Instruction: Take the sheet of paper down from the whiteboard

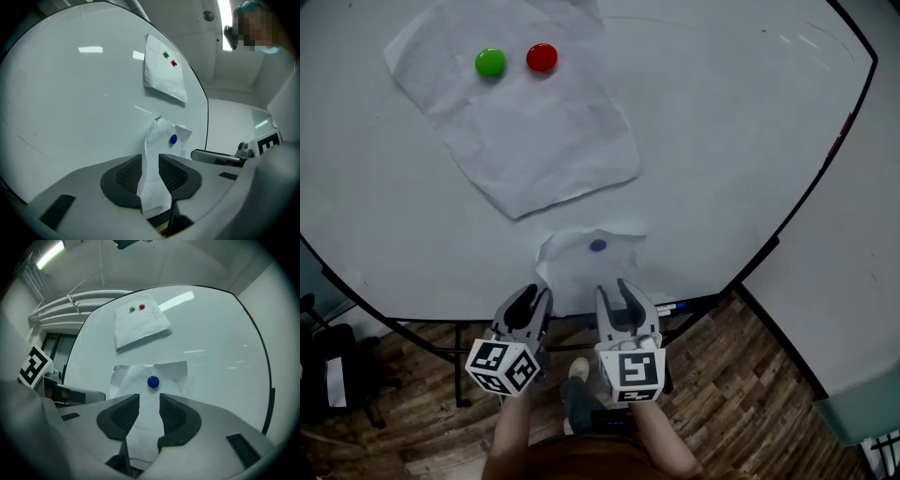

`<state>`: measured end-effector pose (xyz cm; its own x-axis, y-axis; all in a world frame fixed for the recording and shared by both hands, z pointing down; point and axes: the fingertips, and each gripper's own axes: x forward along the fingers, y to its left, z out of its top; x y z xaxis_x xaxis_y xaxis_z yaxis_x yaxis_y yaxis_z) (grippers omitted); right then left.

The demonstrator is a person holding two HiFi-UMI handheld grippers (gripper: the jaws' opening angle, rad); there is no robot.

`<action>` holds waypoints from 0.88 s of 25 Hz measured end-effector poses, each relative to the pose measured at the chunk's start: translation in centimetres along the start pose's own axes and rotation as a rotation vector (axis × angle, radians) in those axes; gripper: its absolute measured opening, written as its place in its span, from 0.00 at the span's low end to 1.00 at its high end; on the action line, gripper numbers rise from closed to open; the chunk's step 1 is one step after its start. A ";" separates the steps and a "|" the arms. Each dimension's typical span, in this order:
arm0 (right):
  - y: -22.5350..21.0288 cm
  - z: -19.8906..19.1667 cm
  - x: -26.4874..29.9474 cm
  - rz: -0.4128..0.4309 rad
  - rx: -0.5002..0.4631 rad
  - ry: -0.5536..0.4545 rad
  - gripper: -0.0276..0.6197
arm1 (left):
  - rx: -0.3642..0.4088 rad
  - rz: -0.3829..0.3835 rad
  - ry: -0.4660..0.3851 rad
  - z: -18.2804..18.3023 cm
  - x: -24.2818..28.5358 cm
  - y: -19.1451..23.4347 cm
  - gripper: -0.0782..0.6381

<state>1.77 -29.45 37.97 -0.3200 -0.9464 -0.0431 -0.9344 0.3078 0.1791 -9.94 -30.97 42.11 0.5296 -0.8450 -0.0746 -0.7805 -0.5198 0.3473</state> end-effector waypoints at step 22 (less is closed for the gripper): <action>-0.4 1.1 4.7 -0.031 -0.068 -0.032 0.26 | -0.017 -0.058 -0.012 1.3 2.7 1.1 0.28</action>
<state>0.51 -33.92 36.65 -0.2974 -0.9513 -0.0810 -0.9315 0.2705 0.2433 -9.78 -33.96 41.05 0.5699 -0.8148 -0.1061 -0.7425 -0.5660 0.3582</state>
